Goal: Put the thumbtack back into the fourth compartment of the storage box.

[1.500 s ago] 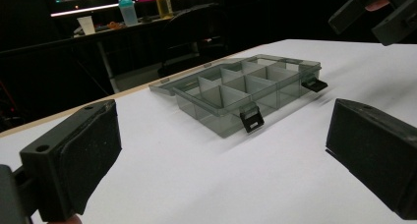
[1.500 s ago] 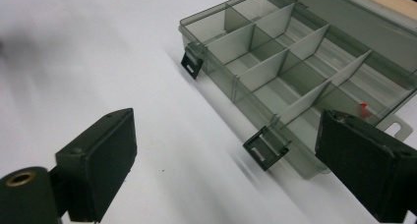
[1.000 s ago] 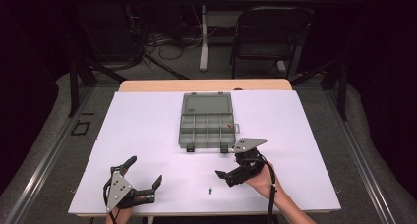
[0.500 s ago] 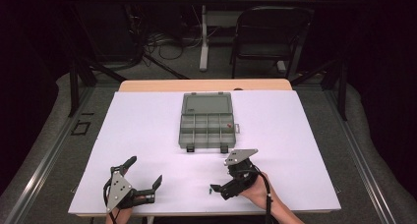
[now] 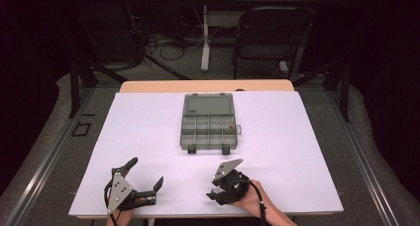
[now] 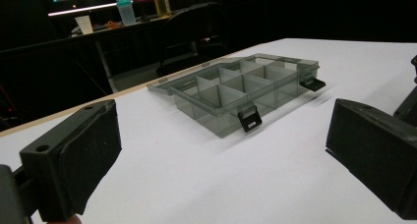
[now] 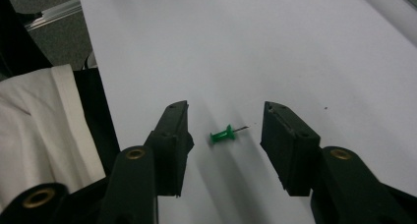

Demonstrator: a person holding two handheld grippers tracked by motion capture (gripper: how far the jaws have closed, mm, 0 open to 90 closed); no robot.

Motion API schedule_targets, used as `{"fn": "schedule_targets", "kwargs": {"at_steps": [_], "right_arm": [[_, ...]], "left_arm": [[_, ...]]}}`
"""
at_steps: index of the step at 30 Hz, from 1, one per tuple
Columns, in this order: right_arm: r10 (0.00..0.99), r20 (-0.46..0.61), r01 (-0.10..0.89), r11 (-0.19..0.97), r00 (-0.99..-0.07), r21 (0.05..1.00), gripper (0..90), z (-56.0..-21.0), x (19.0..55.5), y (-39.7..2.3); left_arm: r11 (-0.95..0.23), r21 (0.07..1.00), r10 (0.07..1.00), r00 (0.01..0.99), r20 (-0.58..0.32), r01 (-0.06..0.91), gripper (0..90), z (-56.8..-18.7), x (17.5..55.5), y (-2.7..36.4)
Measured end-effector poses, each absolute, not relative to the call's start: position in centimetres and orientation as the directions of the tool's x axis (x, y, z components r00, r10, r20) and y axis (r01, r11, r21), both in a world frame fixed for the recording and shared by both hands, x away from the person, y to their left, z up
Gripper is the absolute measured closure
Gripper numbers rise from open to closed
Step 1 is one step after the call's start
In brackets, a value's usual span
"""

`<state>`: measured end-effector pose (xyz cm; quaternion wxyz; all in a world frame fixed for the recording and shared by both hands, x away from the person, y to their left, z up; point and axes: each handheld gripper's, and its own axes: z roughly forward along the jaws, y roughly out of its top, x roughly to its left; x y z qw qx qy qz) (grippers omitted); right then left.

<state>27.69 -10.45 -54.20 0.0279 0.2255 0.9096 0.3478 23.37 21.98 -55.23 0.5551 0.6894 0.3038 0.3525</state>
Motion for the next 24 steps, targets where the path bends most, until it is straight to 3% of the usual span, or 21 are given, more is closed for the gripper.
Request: {"fn": "schedule_targets", "kwargs": {"at_steps": [11, 22, 24], "right_arm": [[0.422, 0.06, 0.366, 0.695, -0.905, 0.62, 75.9, -54.9, 27.9, -9.7], [0.396, 0.045, 0.334, 0.701, -0.917, 0.63, 72.4, -54.8, 29.2, -10.9], [0.385, 0.049, 0.329, 0.708, -0.922, 0.625, 68.0, -54.9, 29.3, -11.0]], "left_arm": [[-0.198, 0.98, 0.809, 0.568, 0.15, 0.024, 0.0, -55.2, 23.4, 21.9], [-0.199, 0.98, 0.809, 0.568, 0.151, 0.023, 0.0, -55.2, 23.4, 22.0], [-0.2, 0.98, 0.81, 0.567, 0.152, 0.023, 0.0, -55.2, 23.3, 22.0]]}}
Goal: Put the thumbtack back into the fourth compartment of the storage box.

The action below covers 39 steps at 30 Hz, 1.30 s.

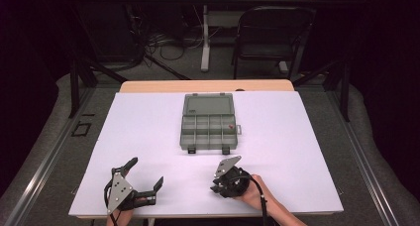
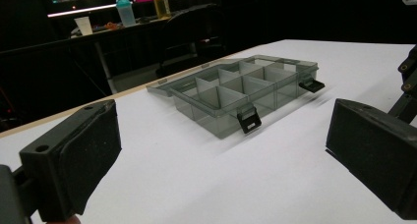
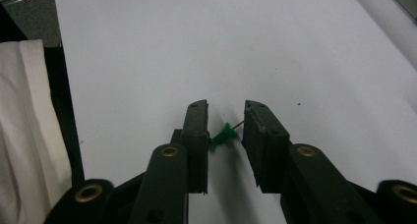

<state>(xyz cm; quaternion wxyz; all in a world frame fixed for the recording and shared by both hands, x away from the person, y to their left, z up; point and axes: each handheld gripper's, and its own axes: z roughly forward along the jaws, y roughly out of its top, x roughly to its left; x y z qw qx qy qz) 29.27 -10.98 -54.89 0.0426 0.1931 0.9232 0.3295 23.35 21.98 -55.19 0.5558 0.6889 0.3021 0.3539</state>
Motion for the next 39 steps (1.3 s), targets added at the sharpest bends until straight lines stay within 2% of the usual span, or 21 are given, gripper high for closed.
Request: {"fn": "schedule_targets", "kwargs": {"at_steps": [5, 8, 13, 20, 26, 28, 30, 34, 39], "right_arm": [[0.404, 0.085, 0.367, 0.699, -0.911, 0.614, 52.0, -54.7, 29.5, -11.1], [0.425, 0.098, 0.388, 0.679, -0.9, 0.623, 51.3, -54.4, 29.5, -11.5], [0.483, 0.136, 0.454, 0.637, -0.865, 0.623, 61.5, -54.6, 29.3, -11.1], [0.5, 0.095, 0.445, 0.649, -0.861, 0.617, 81.0, -55.0, 29.2, -10.7], [0.468, 0.084, 0.414, 0.666, -0.88, 0.62, 82.2, -55.0, 29.4, -11.0], [0.455, 0.091, 0.408, 0.668, -0.886, 0.622, 77.0, -55.0, 29.5, -11.1], [0.462, 0.091, 0.412, 0.665, -0.882, 0.623, 76.3, -55.0, 29.4, -11.1], [0.464, 0.082, 0.41, 0.671, -0.882, 0.618, 81.6, -55.0, 29.3, -11.2], [0.463, 0.075, 0.406, 0.674, -0.883, 0.617, 82.5, -55.0, 29.3, -11.2]], "left_arm": [[-0.199, 0.98, 0.809, 0.567, 0.152, 0.021, 0.0, -55.2, 23.3, 22.1], [-0.198, 0.98, 0.811, 0.566, 0.151, 0.021, 0.0, -55.2, 23.3, 22.1], [-0.199, 0.98, 0.81, 0.566, 0.152, 0.022, 0.0, -55.2, 23.3, 22.0], [-0.198, 0.98, 0.811, 0.565, 0.152, 0.02, 0.0, -55.2, 23.3, 22.0], [-0.2, 0.98, 0.81, 0.566, 0.153, 0.02, 0.0, -55.2, 23.3, 22.0], [-0.2, 0.98, 0.81, 0.566, 0.154, 0.02, 0.0, -55.2, 23.3, 22.0], [-0.2, 0.979, 0.81, 0.566, 0.154, 0.021, 0.0, -55.2, 23.3, 22.0], [-0.201, 0.979, 0.809, 0.567, 0.155, 0.019, 0.0, -55.2, 23.3, 21.9], [-0.201, 0.979, 0.809, 0.567, 0.155, 0.02, 0.0, -55.2, 23.3, 22.0]]}}
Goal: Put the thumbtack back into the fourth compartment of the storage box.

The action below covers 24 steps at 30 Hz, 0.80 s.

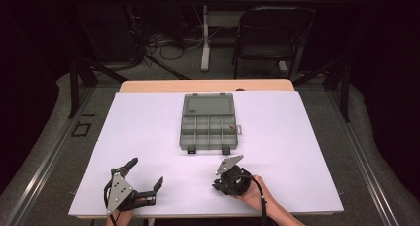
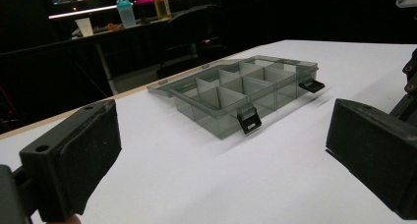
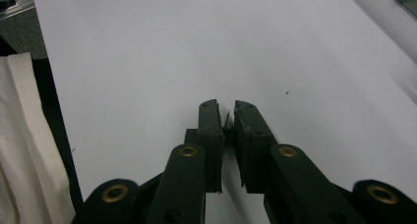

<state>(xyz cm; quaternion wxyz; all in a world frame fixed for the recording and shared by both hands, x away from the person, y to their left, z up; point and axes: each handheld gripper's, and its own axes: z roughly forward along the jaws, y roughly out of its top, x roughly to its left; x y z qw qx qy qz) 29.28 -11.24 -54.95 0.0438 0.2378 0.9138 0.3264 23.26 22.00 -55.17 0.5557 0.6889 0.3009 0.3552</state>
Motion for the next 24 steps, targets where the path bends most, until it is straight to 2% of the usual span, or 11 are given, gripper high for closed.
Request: {"fn": "schedule_targets", "kwargs": {"at_steps": [24], "right_arm": [[0.534, 0.091, 0.438, 0.572, -0.841, 0.693, 82.6, -52.9, 31.1, -13.6]], "left_arm": [[-0.204, 0.979, 0.81, 0.565, 0.158, 0.018, 0.0, -55.2, 23.3, 22.0]]}}
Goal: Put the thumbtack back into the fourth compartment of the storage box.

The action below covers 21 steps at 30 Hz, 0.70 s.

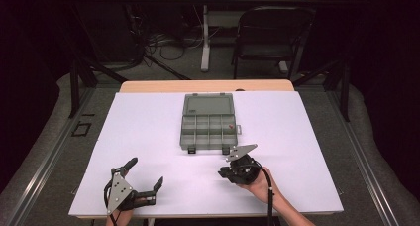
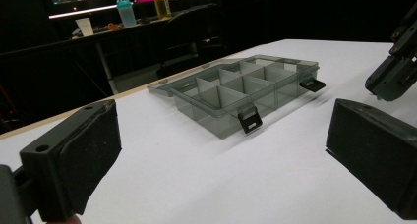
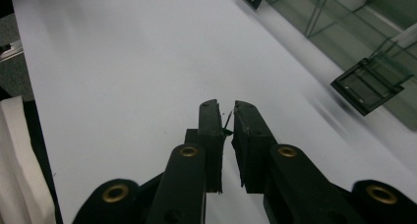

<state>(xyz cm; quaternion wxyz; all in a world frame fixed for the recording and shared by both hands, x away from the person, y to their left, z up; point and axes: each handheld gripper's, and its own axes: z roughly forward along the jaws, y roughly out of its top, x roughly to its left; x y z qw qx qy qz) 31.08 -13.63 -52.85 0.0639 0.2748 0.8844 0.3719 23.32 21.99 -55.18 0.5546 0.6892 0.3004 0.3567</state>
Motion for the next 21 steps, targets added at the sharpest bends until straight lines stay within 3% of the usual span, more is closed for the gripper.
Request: {"fn": "schedule_targets", "kwargs": {"at_steps": [21], "right_arm": [[0.586, 0.059, 0.422, 0.506, -0.808, 0.753, 82.7, -49.6, 33.8, -15.5]], "left_arm": [[-0.209, 0.977, 0.81, 0.565, 0.159, 0.025, 0.0, -55.3, 23.5, 21.7]]}}
